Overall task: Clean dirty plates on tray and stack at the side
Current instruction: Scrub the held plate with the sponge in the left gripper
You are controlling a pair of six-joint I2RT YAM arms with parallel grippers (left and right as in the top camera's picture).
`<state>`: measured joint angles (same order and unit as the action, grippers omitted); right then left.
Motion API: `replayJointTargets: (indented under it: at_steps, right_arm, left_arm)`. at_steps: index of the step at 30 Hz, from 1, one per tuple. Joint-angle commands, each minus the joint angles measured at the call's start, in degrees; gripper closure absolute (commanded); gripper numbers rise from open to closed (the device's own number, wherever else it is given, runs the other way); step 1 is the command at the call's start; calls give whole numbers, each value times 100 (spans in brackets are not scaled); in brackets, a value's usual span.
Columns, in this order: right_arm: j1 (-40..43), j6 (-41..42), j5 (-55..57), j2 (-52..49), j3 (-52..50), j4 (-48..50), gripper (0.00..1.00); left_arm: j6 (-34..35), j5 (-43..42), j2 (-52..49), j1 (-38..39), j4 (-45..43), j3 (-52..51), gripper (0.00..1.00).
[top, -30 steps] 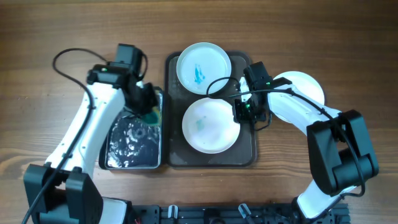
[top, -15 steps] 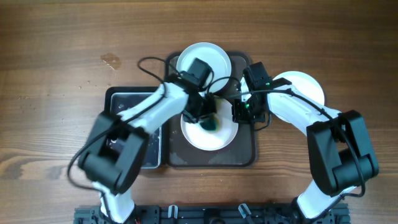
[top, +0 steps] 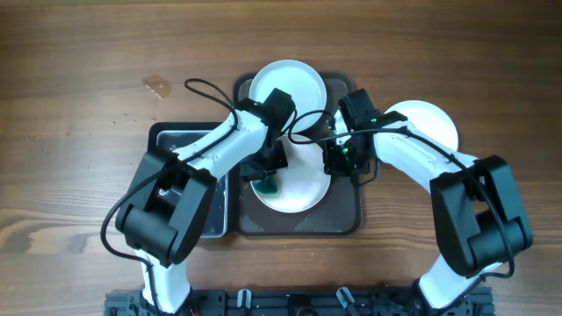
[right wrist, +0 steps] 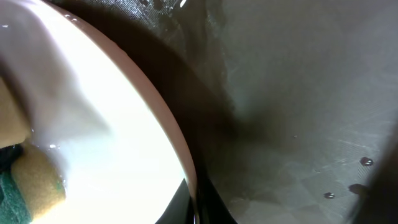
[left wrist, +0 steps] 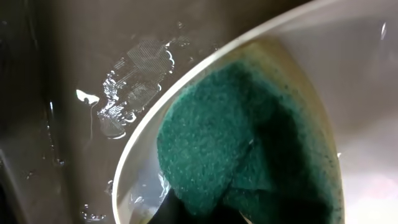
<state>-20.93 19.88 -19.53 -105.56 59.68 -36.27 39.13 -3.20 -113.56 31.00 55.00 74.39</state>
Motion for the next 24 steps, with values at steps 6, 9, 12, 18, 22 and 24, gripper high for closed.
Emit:
replayJointTargets:
  at_steps: [6, 9, 12, 18, 22, 24]
  right_arm:
    - [107, 125, 492, -114, -127, -59, 96]
    - [107, 127, 492, -114, -127, -59, 96]
    - [107, 127, 490, -114, -125, -66, 96]
    - [107, 133, 490, -114, -127, -68, 96]
    - [107, 131, 490, -114, -125, -83, 96]
    - [107, 133, 490, -114, -127, -83, 96]
  left_arm:
    - [-286, -2046, -234, 96, -1519, -249, 96]
    - [-289, -2549, -317, 382, -2039, -249, 96]
    - [-289, -2577, -431, 634, -2243, -249, 96]
    - [-575, -2446, -442, 737, -1980, -249, 96]
    - [-568, -737, -435, 468, -1099, -247, 96]
    - [-568, -92, -385, 269, -691, -247, 96]
